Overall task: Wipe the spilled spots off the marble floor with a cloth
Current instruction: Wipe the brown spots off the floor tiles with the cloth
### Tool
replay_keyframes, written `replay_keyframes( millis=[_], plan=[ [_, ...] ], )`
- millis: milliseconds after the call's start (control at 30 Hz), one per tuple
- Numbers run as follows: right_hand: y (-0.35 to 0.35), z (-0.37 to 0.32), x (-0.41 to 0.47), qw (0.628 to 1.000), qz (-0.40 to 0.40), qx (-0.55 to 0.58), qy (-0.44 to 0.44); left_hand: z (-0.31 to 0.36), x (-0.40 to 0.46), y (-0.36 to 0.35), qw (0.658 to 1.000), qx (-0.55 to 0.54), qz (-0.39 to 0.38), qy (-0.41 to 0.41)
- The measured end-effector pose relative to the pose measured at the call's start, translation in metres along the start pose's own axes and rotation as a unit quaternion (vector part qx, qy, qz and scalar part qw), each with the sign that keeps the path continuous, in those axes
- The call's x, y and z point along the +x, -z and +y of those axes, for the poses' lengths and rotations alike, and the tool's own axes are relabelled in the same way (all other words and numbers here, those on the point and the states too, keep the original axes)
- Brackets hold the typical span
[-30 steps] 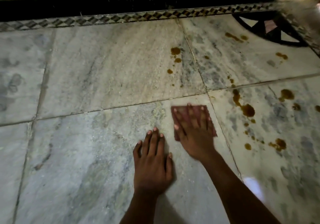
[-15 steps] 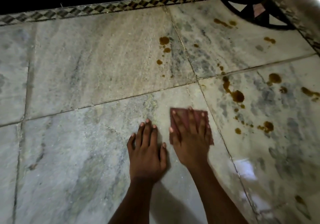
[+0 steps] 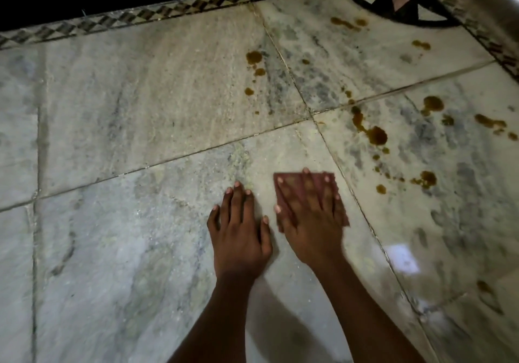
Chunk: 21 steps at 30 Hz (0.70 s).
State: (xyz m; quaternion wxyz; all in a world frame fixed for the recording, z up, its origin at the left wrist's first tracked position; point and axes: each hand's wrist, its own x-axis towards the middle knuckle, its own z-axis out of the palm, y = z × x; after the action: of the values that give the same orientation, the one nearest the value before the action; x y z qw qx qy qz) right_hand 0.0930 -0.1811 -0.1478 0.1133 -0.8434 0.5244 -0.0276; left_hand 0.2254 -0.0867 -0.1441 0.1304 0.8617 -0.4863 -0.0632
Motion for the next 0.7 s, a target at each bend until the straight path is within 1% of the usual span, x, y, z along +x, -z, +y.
replay_keyframes(
  millis=[33,100,167,200,233,300,367,400,433,500,533,567,633,700],
  plan=[
    [0.002,0.011,-0.014,1.0,0.002,0.003,-0.019,0.001,0.0,0.0,1.0,-0.003,0.006,-0.001],
    [0.008,0.027,-0.007,0.992,0.009,0.018,-0.121,0.001,-0.001,0.0,1.0,-0.008,0.017,0.0],
    [0.01,0.023,0.036,0.975,0.013,0.043,-0.217,0.001,-0.002,0.0,1.0,-0.019,0.015,-0.001],
    [0.011,0.015,0.062,0.97,0.003,0.062,-0.233,0.0,-0.002,-0.001,1.0,-0.02,0.016,-0.002],
    [0.011,0.003,0.085,0.973,-0.014,0.072,-0.221,0.0,-0.003,-0.002,1.0,-0.019,0.016,-0.001],
    [0.007,-0.018,0.103,0.987,-0.046,0.061,-0.14,0.001,-0.003,-0.002,1.0,-0.022,0.017,0.001],
    [0.002,-0.024,0.077,0.998,-0.049,0.028,-0.037,0.001,-0.003,-0.001,0.999,-0.032,0.016,-0.003],
    [0.001,-0.02,0.054,0.999,-0.042,0.01,-0.002,0.0,-0.003,0.001,0.999,-0.04,0.018,-0.004],
    [0.001,-0.014,0.032,0.999,-0.033,0.002,0.008,-0.001,-0.002,0.003,0.998,-0.053,0.023,-0.004],
    [0.004,0.003,0.008,0.999,-0.042,0.005,-0.023,-0.006,0.001,0.006,0.991,-0.121,0.056,-0.004],
    [0.005,0.009,0.009,0.998,-0.052,0.009,-0.044,-0.012,0.007,0.008,0.985,-0.154,0.076,-0.008],
    [0.005,0.011,0.014,0.996,-0.054,0.013,-0.065,-0.019,0.017,0.01,0.982,-0.166,0.09,-0.022],
    [0.004,0.006,0.032,0.994,-0.038,0.008,-0.099,-0.043,0.053,0.016,0.987,-0.116,0.102,-0.045],
    [0.004,-0.001,0.06,0.991,-0.028,0.014,-0.132,-0.066,0.097,0.024,0.995,-0.045,0.085,-0.028]
  ],
)
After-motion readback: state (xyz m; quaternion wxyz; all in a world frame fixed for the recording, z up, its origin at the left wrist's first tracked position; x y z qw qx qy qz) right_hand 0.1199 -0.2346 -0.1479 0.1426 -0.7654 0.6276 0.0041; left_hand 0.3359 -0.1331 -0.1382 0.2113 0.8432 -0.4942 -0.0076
